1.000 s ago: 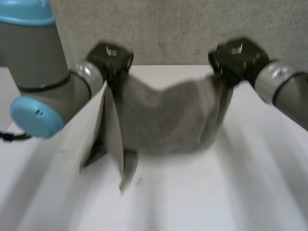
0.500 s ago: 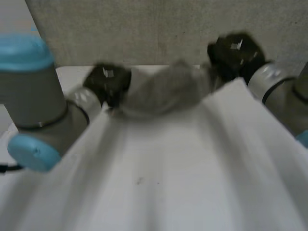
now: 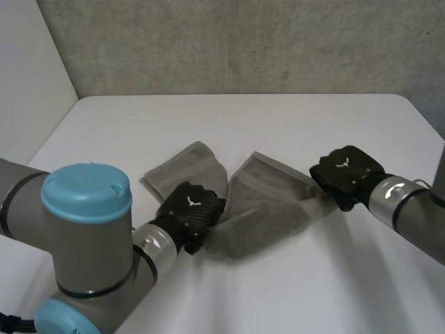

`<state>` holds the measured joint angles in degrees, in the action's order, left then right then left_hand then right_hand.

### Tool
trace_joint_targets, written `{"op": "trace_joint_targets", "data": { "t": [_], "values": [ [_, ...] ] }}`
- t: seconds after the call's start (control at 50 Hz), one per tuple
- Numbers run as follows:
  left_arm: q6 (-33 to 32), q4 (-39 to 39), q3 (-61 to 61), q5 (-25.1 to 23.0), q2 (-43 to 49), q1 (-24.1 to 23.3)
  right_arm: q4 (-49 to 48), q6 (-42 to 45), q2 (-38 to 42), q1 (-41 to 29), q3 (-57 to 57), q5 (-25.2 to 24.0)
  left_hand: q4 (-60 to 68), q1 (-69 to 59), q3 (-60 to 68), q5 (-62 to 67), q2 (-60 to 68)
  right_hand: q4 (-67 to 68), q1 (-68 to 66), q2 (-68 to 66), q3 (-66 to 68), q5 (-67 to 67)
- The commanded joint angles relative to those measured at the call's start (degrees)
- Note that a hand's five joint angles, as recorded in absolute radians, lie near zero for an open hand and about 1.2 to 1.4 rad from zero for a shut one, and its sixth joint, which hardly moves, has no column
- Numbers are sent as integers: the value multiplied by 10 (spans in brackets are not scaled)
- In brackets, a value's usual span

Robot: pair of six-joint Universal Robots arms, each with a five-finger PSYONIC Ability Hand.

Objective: Fold the towel.

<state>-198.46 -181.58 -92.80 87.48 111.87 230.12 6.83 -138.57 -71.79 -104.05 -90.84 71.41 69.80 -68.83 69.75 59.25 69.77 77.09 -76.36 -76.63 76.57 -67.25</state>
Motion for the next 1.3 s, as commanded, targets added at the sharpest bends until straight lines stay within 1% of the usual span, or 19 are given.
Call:
{"op": "trace_joint_targets", "data": {
  "t": [0.02,0.14,0.3,0.46,0.58,0.72,0.76,0.82,0.88,0.9,0.92,0.94,0.96,0.98,1.02,1.14,1.22,1.26,1.3],
  "values": [
    [-3,5,-3,2,-2,-41,57,76,-20,35,-25,-9,102,-112,103,107,102,29,-36,-34,34,-27],
    [-5,7,8,10,0,-47,62,80,-36,52,-30,-13,102,-112,103,107,102,29,-36,-34,34,-27],
    [-5,34,7,6,-32,-6,75,77,-62,61,-41,-47,102,-112,103,107,102,29,-36,-34,34,-27],
    [-5,71,13,2,-71,-5,93,74,-95,60,-41,-65,102,-112,103,107,102,29,-36,-34,34,-27],
    [-5,54,33,5,-36,-8,78,41,-91,61,-29,-66,89,-99,89,94,89,29,-36,-34,34,-27],
    [-5,13,91,8,54,-5,10,-13,-41,61,-5,-43,47,-56,47,52,47,29,-36,-34,34,-27],
    [-5,-6,120,7,81,1,-12,-27,-23,62,8,-13,35,-45,36,41,35,29,-36,-34,34,-27],
    [-5,-17,132,6,88,2,-18,-31,-20,62,8,3,15,-24,15,20,15,29,-36,-34,34,-27],
    [-6,-41,154,5,97,2,-28,-28,-12,63,10,22,-39,29,-39,-34,-39,29,-36,-34,34,-27],
    [-5,-53,162,4,99,1,-32,-28,-9,65,9,25,-117,108,-117,-112,-117,29,-36,-34,34,-27],
    [-5,-60,169,3,101,1,-34,-28,-8,68,8,25,-273,263,-272,-267,-273,29,-36,-34,34,-27],
    [-5,-60,169,3,101,1,-34,-28,-8,68,8,25,-275,265,-274,-269,-274,29,-36,-34,34,-27],
    [-5,-61,175,3,102,0,-35,-29,-7,71,8,25,-416,406,-416,-411,-416,29,-36,-34,34,-27],
    [-5,-61,175,3,102,0,-35,-29,-7,71,8,25,-418,408,-417,-412,-417,29,-36,-34,34,-27],
    [-4,-58,173,3,95,-1,-42,-29,-5,75,8,28,-563,554,-563,-558,-563,29,-36,-34,34,-27],
    [-4,-37,128,1,38,0,-98,-26,8,92,19,41,-584,574,-584,-579,-584,29,-36,-34,34,-27],
    [-4,-37,91,1,4,4,-102,-25,14,108,24,41,-587,578,-587,-582,-587,29,-36,-34,34,-27],
    [-4,-38,74,1,-10,15,-102,-25,16,112,25,41,-587,578,-587,-582,-587,29,-36,-34,34,-27],
    [-7,-37,40,-3,-30,50,-101,-25,17,113,25,41,-587,578,-587,-582,-587,29,-36,-34,34,-27]
  ]
}}
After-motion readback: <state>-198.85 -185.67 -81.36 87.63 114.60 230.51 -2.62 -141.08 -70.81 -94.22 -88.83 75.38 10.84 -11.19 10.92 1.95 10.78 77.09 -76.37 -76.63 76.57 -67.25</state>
